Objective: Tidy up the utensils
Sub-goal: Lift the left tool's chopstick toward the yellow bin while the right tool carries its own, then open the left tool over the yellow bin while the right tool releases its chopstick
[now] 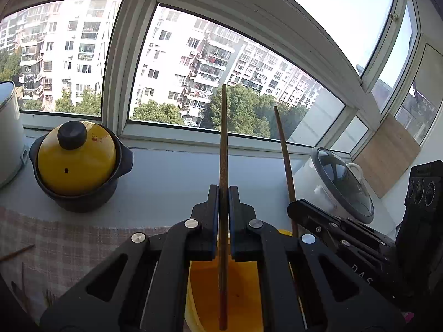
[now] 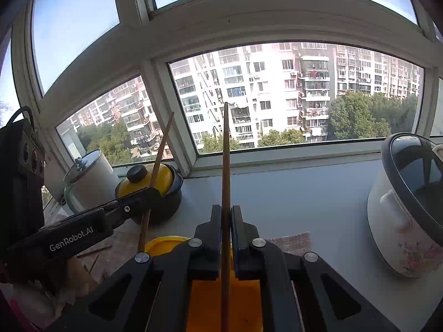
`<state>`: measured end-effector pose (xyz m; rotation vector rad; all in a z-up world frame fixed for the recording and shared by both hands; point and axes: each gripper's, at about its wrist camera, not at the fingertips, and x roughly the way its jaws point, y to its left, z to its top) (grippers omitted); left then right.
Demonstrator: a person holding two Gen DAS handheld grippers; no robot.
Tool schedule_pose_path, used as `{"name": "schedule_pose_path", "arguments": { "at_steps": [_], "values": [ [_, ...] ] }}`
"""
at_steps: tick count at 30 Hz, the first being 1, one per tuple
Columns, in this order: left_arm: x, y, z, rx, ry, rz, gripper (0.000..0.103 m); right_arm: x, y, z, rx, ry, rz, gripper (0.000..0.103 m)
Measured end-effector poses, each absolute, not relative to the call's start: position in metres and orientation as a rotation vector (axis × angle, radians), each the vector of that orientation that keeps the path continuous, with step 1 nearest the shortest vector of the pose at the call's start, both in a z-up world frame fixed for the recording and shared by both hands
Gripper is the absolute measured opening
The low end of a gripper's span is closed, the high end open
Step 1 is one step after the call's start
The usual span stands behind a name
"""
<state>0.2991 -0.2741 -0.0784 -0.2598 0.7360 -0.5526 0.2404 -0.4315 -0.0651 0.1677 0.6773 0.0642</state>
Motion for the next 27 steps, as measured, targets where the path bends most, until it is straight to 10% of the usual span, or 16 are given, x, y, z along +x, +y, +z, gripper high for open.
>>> {"name": "schedule_pose_path", "arguments": {
  "at_steps": [17, 27],
  "values": [
    [0.275, -0.272, -0.074, -0.188, 0.746, -0.565, 0.004, 0.221, -0.435, -0.075, 0.182, 0.704, 0.089, 0.005],
    [0.252, -0.262, -0.066, -0.171, 0.736, -0.548, 0.018, 0.197, -0.437, -0.070, 0.176, 0.707, 0.102, 0.026]
  ]
}}
